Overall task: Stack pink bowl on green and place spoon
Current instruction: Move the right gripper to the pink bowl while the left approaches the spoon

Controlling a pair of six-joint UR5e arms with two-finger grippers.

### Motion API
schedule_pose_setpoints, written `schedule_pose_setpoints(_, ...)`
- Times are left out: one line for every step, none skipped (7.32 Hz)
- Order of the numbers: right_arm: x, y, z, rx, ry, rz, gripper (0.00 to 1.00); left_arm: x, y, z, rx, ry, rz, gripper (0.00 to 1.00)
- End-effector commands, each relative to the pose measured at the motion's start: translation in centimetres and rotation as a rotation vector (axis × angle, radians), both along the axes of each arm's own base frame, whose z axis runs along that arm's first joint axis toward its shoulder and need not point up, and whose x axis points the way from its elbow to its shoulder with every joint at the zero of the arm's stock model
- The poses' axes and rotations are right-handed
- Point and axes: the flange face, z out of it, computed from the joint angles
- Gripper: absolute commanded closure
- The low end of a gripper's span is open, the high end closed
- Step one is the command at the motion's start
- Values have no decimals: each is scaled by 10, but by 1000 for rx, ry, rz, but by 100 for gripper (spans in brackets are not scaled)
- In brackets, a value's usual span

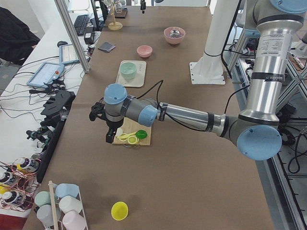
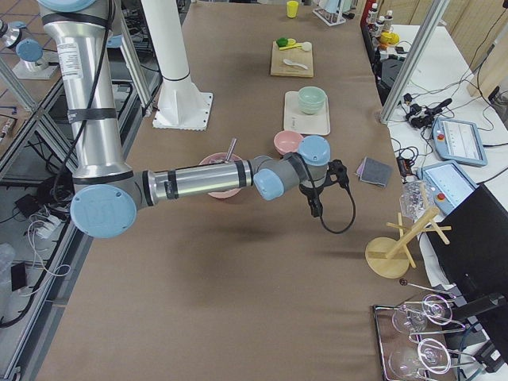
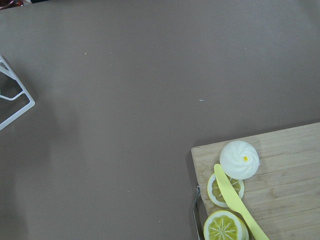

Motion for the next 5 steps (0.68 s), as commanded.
schedule_pose_setpoints(-103, -5, -77, -87, -60, 27, 0, 29, -10, -25, 1, 33, -10, 2)
schedule_pose_setpoints(-147, 3, -93, -88, -57, 1, 0, 62, -9, -33, 42, 55, 28, 2)
schedule_pose_setpoints(-178, 13, -106, -83, -50, -2, 0, 115, -6, -49, 61, 89, 75, 2)
schedule_pose_setpoints(-200, 24, -115, -81, -57, -32, 0, 150, -12, -79, 5, 133, 49, 3)
schedule_pose_setpoints(-221, 38, -113, -77, -54, -76, 0, 171, -13, -94, -11, 152, 55, 3)
